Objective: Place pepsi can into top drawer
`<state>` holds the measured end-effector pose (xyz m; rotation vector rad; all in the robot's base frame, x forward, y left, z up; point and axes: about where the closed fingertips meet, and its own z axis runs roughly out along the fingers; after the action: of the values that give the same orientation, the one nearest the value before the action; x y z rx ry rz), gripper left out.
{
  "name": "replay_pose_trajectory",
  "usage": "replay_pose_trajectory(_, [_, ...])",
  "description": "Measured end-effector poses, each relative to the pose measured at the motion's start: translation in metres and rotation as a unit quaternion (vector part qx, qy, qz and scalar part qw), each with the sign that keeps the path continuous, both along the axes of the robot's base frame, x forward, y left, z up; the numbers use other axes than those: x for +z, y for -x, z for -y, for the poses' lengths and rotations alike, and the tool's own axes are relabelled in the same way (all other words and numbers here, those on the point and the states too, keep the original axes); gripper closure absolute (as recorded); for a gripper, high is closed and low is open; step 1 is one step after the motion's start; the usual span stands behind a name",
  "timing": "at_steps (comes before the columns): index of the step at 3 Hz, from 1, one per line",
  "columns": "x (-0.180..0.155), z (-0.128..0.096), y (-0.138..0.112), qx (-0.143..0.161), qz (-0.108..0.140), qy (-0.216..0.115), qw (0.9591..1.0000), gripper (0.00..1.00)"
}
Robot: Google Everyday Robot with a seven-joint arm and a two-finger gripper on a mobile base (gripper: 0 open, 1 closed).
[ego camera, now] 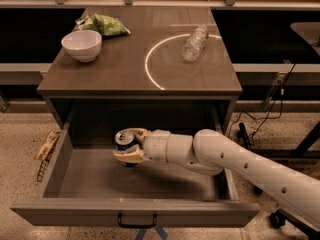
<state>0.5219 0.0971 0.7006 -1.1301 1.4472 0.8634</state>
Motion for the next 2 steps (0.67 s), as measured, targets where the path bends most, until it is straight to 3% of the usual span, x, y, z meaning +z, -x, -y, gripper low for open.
replay_pose_trajectory(2, [-0.0257, -0.0289, -0.0052, 0.008, 0.010, 0.005, 0.9999, 0.36])
